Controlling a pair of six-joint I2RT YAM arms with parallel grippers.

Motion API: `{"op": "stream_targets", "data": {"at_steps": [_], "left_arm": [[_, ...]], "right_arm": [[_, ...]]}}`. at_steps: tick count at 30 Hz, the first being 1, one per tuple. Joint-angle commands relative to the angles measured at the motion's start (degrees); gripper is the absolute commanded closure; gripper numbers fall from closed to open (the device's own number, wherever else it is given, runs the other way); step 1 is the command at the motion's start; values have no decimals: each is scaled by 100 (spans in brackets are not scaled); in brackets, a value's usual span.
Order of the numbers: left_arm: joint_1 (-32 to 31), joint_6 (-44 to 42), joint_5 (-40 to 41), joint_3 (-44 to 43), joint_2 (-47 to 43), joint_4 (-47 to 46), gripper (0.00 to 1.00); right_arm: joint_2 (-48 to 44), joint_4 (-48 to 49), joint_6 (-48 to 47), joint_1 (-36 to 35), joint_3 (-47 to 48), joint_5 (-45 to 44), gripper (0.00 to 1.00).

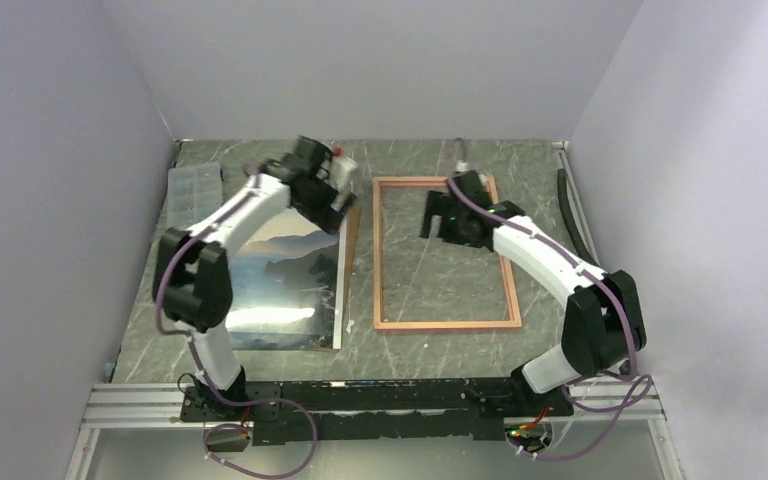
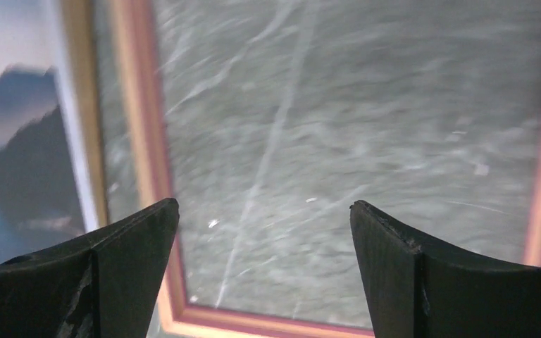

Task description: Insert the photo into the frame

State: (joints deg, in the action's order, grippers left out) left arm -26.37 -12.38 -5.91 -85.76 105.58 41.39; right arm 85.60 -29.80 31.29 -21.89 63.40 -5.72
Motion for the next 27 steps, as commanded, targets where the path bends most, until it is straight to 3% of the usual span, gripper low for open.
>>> {"op": "stream_targets", "data": {"at_steps": [1,3,4,6,8,9,11,12,15,20,27], "left_arm": [[887,-235,-396,-591,-976,972,9],[1445,-569,-671,-720,-1200,1342,24],[1890,-677,-764,-759,-1368,1498,25],[2525,-865,-1179,-676,-1657,1541,25],[3333,-1187,-1649,-515,-1858,1592,24],[3704,-1347,-1706,-369,-1942,1600,24],[4140,-1598,-1603,-19,-2101,1467,24],[4364,-1737,-1625,189,-2170,1388,24],[5048,-2046,-1746,687,-2233,1187,24],[5731,-2361,-1481,1398,-1935,694,26],[5729,-2400,-999,2657,-1852,-608,28]], "right_arm": [[79,-123,343,-1212,638,-334,0],[-110,-203,362,-1752,978,-850,0],[-286,8,582,-1913,866,-1409,0],[-520,496,947,-1890,503,-1484,0],[-683,1608,663,-1816,-100,-889,0],[-680,2143,659,-1731,-346,-19,0],[-372,2770,681,-1672,-415,885,0],[-29,2812,497,-1678,-192,1302,0],[1077,1837,472,-1832,906,1387,0],[1920,1970,660,-2207,1458,1148,0],[2878,1627,792,-2456,2039,980,5]]}}
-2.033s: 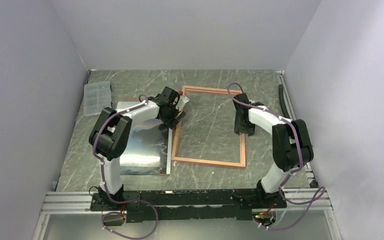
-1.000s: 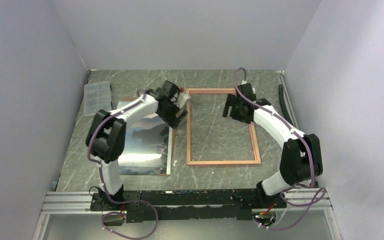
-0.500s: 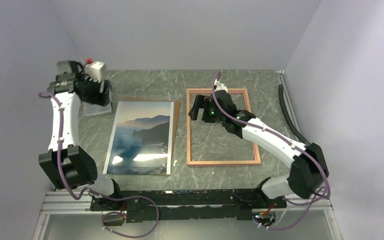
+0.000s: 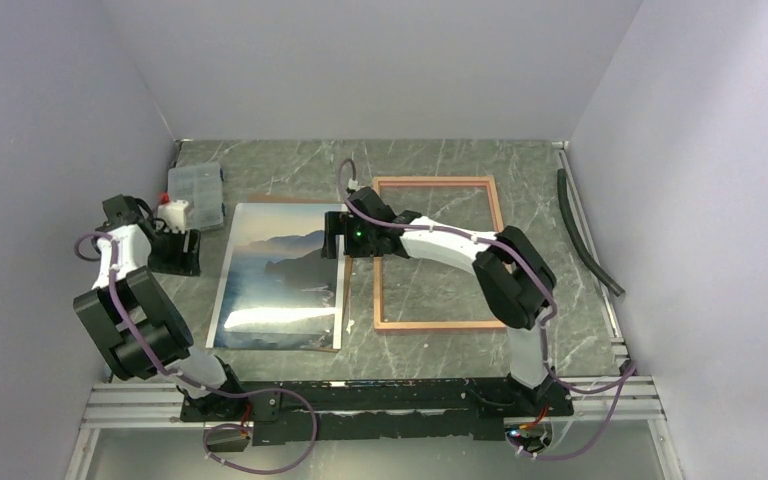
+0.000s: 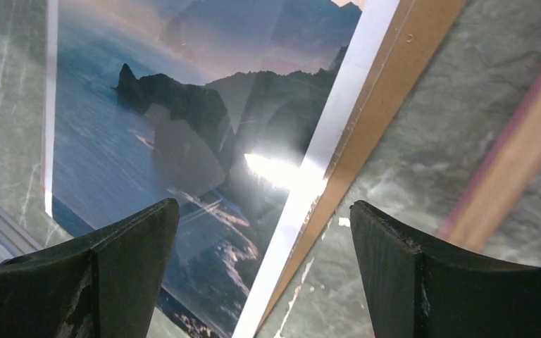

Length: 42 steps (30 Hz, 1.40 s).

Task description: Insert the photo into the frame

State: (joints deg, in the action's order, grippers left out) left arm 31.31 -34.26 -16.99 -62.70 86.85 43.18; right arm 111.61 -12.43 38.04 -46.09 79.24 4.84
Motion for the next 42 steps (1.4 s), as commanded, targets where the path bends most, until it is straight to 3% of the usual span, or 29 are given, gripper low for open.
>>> {"op": "stream_targets", "data": {"at_steps": [1,15,23,28,36,39,42], "left_arm": [[-71,-130,89,403,82,-831,28],[-1318,631,915,705,905,-1505,35],[-1745,997,832,656,1175,-1332,37],[-1788,995,822,665,1194,-1278,40],[-1252,610,97,-791,599,113,37],[-1131,345,526,-739,645,-93,37],[-1123,173,1098,-150,756,-670,38]], "right_arm": [[412,-165,124,-47,506,-79,6],[707,-144,381,-54,362,172,12],[872,-606,551,-54,583,353,13],[829,-752,640,-74,505,254,13],[669,-607,741,-76,160,131,13],[636,-549,817,-70,70,177,14],[541,-496,891,-92,-44,179,14]]}}
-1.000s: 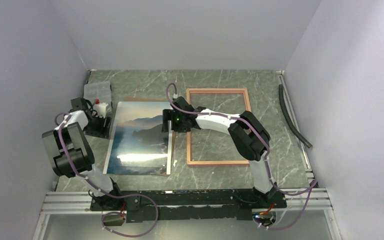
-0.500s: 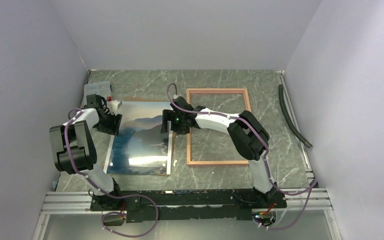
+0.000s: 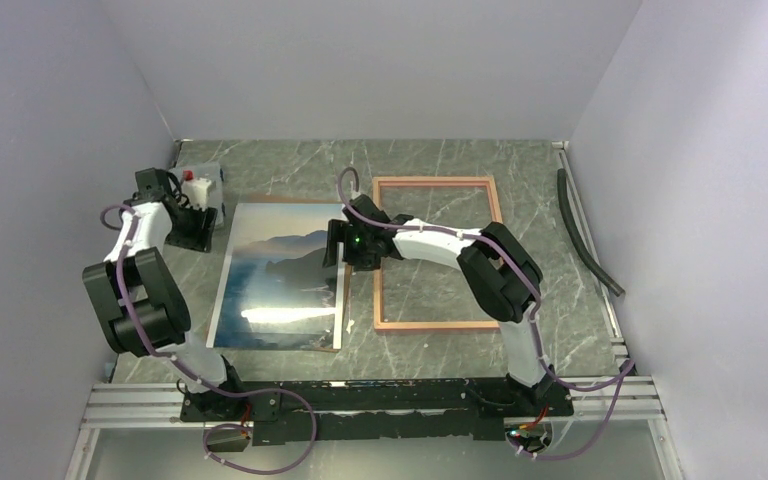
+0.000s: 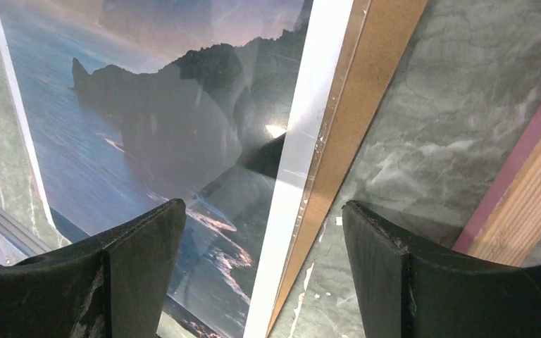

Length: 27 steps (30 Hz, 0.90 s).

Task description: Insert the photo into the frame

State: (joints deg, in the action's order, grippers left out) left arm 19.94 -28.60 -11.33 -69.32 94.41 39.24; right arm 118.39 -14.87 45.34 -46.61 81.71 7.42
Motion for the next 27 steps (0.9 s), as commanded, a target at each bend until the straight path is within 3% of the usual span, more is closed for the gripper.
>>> {"op": "stream_targets", "data": {"at_steps": [1,5,10,18,27], "left_arm": [[15,-454,735,720,30,-514,39],[12,-511,1113,1279,200,-1274,40],[-191,-345,1119,1469,432,-1503,40],[-785,116,875,1619,384,-1299,41],[-904,254,470,1654,359,-1020,44]], "right_arm": [[-160,-258,186,-52,-326,-87,14],[-203,-416,219,-99,-311,-157,15],[-180,-713,207,-186,-161,-156,16],[-50,-897,233,-259,115,239,17],[103,-888,306,-253,307,512,19]]}}
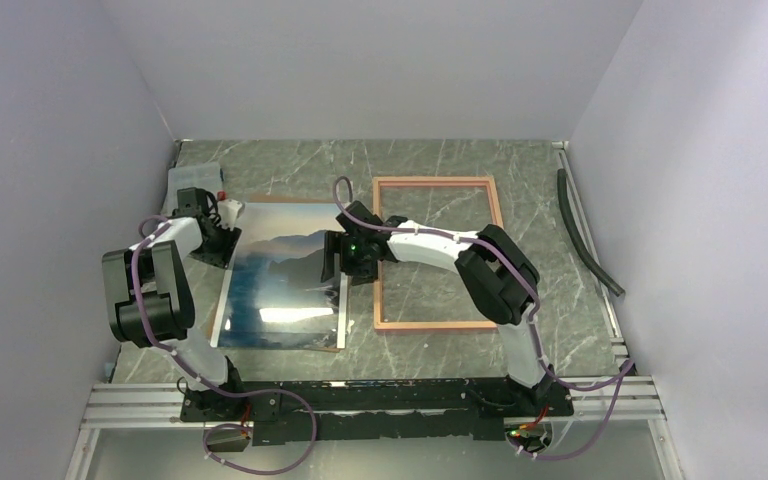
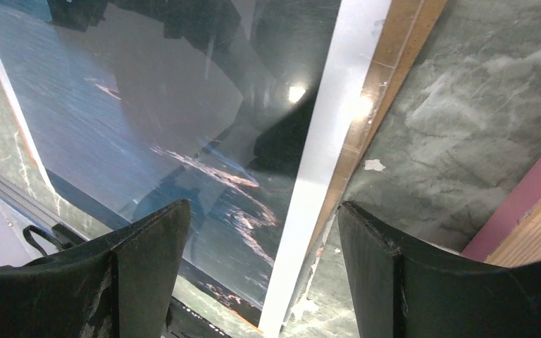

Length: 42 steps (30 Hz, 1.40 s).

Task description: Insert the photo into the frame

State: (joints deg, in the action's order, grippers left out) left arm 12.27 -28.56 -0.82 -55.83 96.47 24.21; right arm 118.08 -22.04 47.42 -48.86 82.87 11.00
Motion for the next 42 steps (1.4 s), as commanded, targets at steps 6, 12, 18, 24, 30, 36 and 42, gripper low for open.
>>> {"op": "stream_targets", "data": {"at_steps": [6,12,18,24,30,36,42], "left_arm": [[-161,221,-627,309,140,499,45],[-255,203,-603,336,123,467,47],[-269,175,-571,360,109,453,48],[-269,151,-534,398,75,436,48],[-267,129,-516,348,23,490,48],[-267,164,-529,260,24,574,48],[-269,163,-577,251,-82,670,49]], "right_arm": [[94,125,274,55,187,499,21],[-128,377,377,91,265,719,24],[-452,379,389,90,385,766,27],[-757,490,391,89,242,814,28],[-1086,1051,510,95,-63,1081,29],[-1349,2539,920,190,-773,1530,24],[-1215,3524,1483,316,-1269,1856,23]]}}
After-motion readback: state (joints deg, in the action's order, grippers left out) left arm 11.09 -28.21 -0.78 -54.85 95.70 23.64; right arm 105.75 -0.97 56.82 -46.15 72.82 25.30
